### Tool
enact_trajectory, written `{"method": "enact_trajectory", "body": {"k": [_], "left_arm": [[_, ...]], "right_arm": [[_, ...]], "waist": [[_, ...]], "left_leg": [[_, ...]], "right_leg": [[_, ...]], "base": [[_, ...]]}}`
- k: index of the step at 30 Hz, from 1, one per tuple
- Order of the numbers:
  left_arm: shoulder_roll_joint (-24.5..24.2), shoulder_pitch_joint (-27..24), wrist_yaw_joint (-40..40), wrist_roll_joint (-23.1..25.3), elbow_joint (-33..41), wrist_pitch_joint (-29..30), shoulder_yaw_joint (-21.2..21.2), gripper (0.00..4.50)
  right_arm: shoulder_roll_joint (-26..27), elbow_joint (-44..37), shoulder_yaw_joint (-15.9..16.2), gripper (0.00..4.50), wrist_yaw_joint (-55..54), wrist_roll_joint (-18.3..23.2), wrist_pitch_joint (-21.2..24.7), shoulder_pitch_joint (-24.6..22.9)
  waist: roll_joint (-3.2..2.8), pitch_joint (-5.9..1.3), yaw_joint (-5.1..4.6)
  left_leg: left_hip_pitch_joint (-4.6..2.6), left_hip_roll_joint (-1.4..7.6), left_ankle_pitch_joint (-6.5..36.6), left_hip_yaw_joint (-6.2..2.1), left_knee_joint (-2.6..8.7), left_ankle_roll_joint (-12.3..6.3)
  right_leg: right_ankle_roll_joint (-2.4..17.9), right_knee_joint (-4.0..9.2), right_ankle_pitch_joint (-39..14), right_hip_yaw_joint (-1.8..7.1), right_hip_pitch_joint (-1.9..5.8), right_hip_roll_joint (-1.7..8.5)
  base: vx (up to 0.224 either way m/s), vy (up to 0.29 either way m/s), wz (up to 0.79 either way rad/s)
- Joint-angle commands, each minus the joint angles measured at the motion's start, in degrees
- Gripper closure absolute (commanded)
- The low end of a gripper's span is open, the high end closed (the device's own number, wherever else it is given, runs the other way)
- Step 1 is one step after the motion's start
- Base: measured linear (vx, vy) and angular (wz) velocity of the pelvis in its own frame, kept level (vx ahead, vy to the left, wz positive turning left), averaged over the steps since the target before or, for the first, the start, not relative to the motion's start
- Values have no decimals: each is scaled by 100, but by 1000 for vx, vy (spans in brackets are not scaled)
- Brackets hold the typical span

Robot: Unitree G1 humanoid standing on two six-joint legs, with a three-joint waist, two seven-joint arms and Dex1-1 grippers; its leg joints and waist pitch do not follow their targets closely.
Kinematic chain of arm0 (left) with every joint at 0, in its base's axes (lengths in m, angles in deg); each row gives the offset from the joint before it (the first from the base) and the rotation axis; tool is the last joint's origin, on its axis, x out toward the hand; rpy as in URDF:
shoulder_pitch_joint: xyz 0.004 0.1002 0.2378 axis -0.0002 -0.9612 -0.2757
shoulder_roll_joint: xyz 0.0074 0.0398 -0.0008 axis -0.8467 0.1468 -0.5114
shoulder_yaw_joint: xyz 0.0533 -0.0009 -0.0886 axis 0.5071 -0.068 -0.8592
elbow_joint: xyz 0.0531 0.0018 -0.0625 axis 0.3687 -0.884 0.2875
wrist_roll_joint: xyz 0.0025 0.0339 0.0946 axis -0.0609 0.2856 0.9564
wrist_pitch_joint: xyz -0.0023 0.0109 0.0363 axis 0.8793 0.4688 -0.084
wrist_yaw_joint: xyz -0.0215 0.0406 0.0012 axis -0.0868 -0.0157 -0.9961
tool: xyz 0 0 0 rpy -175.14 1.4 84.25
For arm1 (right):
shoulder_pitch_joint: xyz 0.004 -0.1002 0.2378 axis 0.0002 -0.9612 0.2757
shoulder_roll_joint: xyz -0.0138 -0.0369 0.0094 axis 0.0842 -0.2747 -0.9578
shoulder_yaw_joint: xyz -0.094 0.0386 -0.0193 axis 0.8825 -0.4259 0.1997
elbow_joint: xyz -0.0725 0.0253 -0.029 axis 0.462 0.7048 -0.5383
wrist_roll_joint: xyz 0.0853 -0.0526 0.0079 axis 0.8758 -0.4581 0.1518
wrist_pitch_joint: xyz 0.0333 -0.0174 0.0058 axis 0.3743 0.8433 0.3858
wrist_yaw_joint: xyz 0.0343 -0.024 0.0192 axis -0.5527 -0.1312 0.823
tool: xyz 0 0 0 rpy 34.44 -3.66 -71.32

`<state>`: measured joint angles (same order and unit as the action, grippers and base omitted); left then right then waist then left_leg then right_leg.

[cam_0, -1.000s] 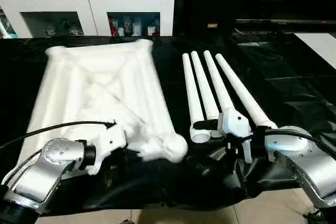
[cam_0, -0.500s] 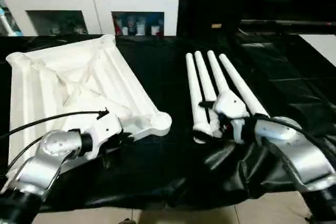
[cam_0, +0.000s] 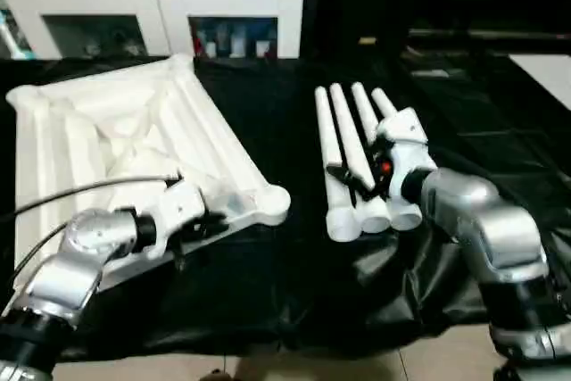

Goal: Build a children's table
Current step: Rotate table base

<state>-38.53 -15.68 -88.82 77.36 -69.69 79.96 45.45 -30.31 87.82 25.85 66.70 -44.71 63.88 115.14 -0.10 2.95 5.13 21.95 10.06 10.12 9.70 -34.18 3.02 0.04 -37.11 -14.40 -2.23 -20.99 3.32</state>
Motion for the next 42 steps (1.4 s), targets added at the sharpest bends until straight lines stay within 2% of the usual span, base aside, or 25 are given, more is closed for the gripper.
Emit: {"method": "enact_trajectory", "body": {"k": [1, 3, 4, 5, 7, 8, 9, 10, 11, 12, 13, 14, 15, 17, 21, 26, 32, 33, 35, 42], "left_arm": [[-107, 97, -140, -165, 377, 181, -129, 343], [-183, 86, -205, -236, 514, 238, -162, 327], [-219, 78, -243, -299, 617, 280, -192, 317], [-235, 70, -263, -387, 772, 370, -227, 310], [-239, 59, -264, -489, 1017, 508, -258, 302], [-219, 37, -289, -595, 1230, 667, -243, 294], [-204, 19, -306, -661, 1365, 771, -227, 283], [-172, 4, -297, -708, 1506, 878, -215, 273], [-132, -7, -279, -785, 1652, 1025, -207, 267], [-114, -24, -277, -847, 1779, 1134, -194, 265], [-114, -24, -277, -847, 1779, 1134, -194, 261], [-115, -59, -285, -925, 1955, 1276, -167, 261], [-131, -99, -303, -1024, 2116, 1407, -154, 261], [-151, -128, -322, -1116, 2230, 1527, -152, 261], [-306, -166, -433, -1205, 2522, 1839, -92, 261], [-281, -140, -381, -1267, 2600, 2000, -134, 261], [-283, -80, -273, -1282, 2645, 2096, -171, 261], [-288, -80, -270, -1289, 2659, 2119, -172, 256], [-315, -92, -273, -1278, 2683, 2143, -167, 256], [-336, -108, -241, -1295, 2709, 2190, -202, 256]], "right_arm": [[76, 273, -65, 0, -186, -102, 329, 188], [169, 445, -89, 0, -229, -65, 527, 333], [225, 578, -92, 0, -205, -14, 634, 429], [284, 776, -40, 0, -191, -24, 727, 552], [374, 1103, 65, 0, -157, -62, 842, 729], [443, 1347, 109, 0, -237, -117, 797, 859], [485, 1496, 131, 0, -299, -151, 751, 936], [533, 1637, 127, 0, -345, -151, 758, 1024], [613, 1806, 95, 0, -437, -150, 855, 1150], [668, 1923, 70, 0, -515, -163, 951, 1248], [668, 1923, 70, 0, -515, -163, 951, 1248], [744, 2081, 32, 0, -594, -166, 1089, 1377], [807, 2273, 8, 0, -648, -192, 1183, 1508], [852, 2459, -6, 0, -664, -209, 1199, 1605], [991, 3388, 77, 0, -928, -419, 996, 1938], [1134, 4014, -125, 0, -1224, -409, 759, 2112], [1275, 4753, -415, 0, -1294, -306, 556, 2336], [1281, 4839, -416, 28, -1305, -319, 509, 2365], [1285, 4949, -422, 28, -1279, -319, 479, 2395], [1308, 5318, -572, 97, -1217, -270, 365, 2507]], "waist": [[-18, -361, -2], [-35, -364, 0], [-10, -373, -4], [-22, -374, -10], [-5, -370, -26], [46, -365, -26], [22, -373, -27], [60, -363, -18], [61, -364, -20], [40, -366, -17], [52, -364, -15], [94, -361, -22], [70, -366, -19], [81, -353, -21], [89, -354, -27], [96, -354, -38], [104, -363, -34], [112, -371, -37], [117, -369, -34], [116, -362, -32]], "left_leg": [[-158, 282, 712, -82, 404, 238], [-152, 273, 631, -77, 395, 229], [-160, 273, 597, -76, 391, 218], [-157, 267, 586, -77, 390, 215], [-145, 270, 523, -70, 390, 231], [-141, 276, 518, -62, 394, 220], [-147, 277, 464, -60, 386, 234], [-144, 278, 445, -44, 388, 219], [-140, 279, 420, -48, 387, 224], [-146, 271, 401, -44, 384, 233], [-141, 271, 366, -45, 386, 249], [-141, 275, 365, -37, 391, 239], [-149, 272, 338, -48, 392, 253], [-150, 270, 418, -38, 399, 318], [-156, 264, 496, -39, 407, 463], [-156, 270, 625, -40, 416, 570], [-141, 267, 625, -42, 413, 603], [-141, 269, 595, -44, 409, 602], [-142, 271, 585, -43, 409, 588], [-143, 276, 686, -40, 413, 575]], "right_leg": [[1301, 374, 409, 260, 160, 444], [1256, 363, 429, 260, 158, 439], [1244, 349, 448, 258, 160, 441], [1254, 353, 432, 257, 158, 442], [1286, 347, 438, 251, 160, 439], [1283, 355, 426, 252, 167, 440], [1302, 328, 444, 250, 153, 449], [1283, 353, 439, 255, 155, 442], [1289, 331, 446, 255, 160, 447], [1287, 341, 422, 255, 151, 443], [1259, 334, 447, 254, 158, 434], [1232, 341, 453, 255, 160, 426], [1230, 326, 452, 249, 154, 430], [1204, 339, 357, 250, 143, 427], [1136, 335, 352, 249, 134, 419], [1080, 332, 289, 253, 133, 420], [1032, 324, 471, 253, 154, 412], [1043, 315, 519, 247, 160, 415], [1047, 316, 536, 245, 159, 412], [1069, 327, 394, 247, 148, 417]], "base": [[0, 0, 0], [0, 0, 0], [0, 0, 0], [0, 0, 0], [0, 0, 0], [0, 0, 0], [0, 0, 0], [0, 0, 0], [0, 0, 0], [0, 0, 0], [0, 0, 0], [0, 0, 0], [0, 0, 0], [0, 0, 0], [0, 0, 0], [0, 0, 0], [0, 0, 0], [0, 0, 0], [0, 0, 0], [0, 0, 0]]}}
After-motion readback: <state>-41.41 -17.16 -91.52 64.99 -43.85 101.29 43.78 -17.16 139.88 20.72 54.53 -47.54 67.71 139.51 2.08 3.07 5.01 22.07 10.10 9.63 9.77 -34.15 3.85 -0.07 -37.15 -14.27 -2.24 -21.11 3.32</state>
